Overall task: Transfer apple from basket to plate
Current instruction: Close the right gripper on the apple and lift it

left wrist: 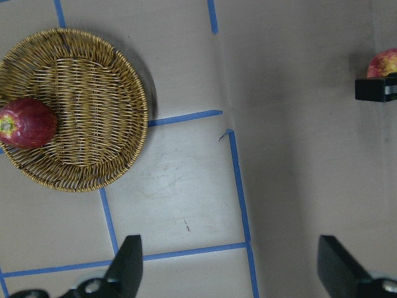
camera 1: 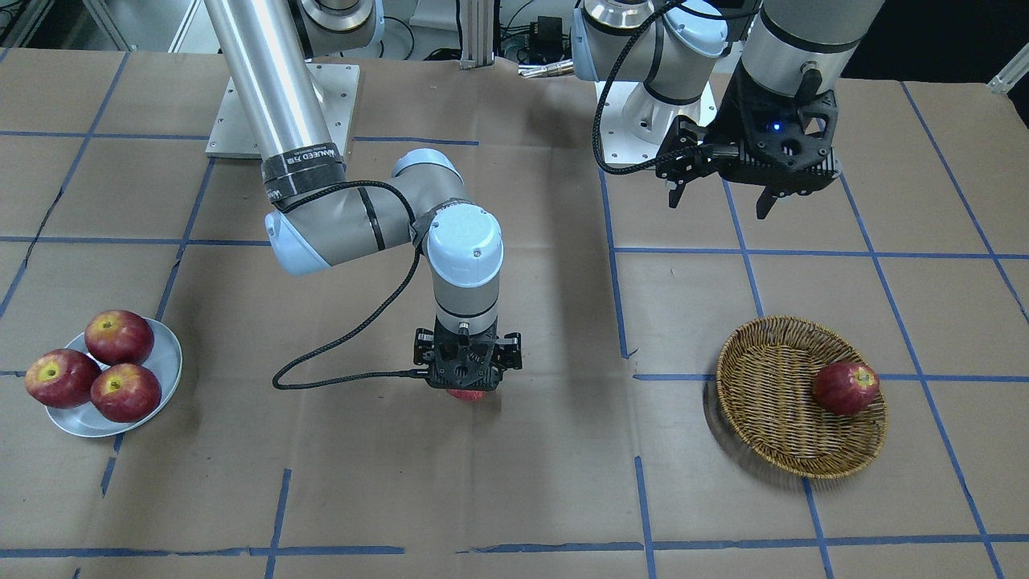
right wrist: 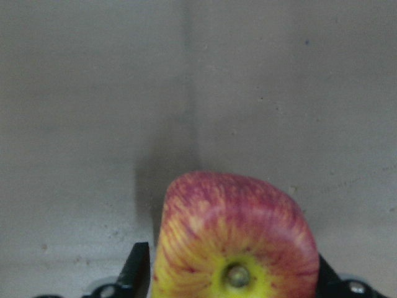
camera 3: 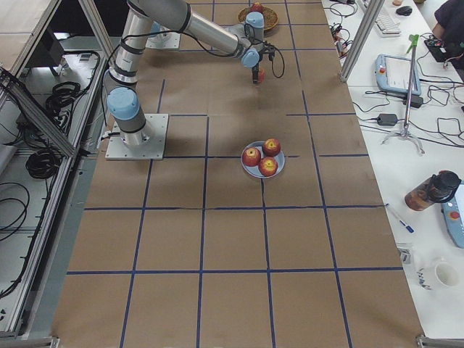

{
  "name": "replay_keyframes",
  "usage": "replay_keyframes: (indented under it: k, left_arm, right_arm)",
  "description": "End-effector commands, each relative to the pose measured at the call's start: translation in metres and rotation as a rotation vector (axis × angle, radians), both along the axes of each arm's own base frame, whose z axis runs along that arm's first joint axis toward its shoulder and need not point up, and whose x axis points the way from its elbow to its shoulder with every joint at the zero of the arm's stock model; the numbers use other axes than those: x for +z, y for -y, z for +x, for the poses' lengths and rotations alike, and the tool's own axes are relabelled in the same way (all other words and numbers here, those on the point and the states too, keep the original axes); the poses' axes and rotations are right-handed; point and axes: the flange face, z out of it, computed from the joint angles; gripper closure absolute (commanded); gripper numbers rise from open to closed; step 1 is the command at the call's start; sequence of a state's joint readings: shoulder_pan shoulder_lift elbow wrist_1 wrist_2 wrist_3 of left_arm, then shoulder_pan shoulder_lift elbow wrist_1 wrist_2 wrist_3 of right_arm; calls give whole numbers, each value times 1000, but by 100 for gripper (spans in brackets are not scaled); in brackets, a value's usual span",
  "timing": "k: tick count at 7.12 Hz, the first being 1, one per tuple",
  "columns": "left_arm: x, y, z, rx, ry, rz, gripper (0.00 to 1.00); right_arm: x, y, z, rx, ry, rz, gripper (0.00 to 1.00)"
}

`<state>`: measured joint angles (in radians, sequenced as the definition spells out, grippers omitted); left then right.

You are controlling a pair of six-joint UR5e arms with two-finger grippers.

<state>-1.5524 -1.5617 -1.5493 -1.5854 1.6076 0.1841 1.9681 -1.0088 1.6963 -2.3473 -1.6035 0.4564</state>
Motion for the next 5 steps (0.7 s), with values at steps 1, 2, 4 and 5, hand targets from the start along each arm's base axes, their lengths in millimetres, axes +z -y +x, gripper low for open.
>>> replay_keyframes:
  k: [1, 2, 4, 5]
  left_arm:
    - [-1, 2, 0, 2, 0, -4, 1]
    - [1, 1, 0, 2, -1, -7, 1]
    - [-1, 2, 0, 2, -1, -3, 1]
    - [1, 0, 0, 1, -3, -4, 1]
  right_arm:
    - [24, 13, -1, -11, 19, -43, 45]
    - [51, 20, -5, -21, 28, -70, 45]
    - [113, 25, -46, -65, 8, -34, 45]
    - [144, 32, -98, -61, -7, -15, 45]
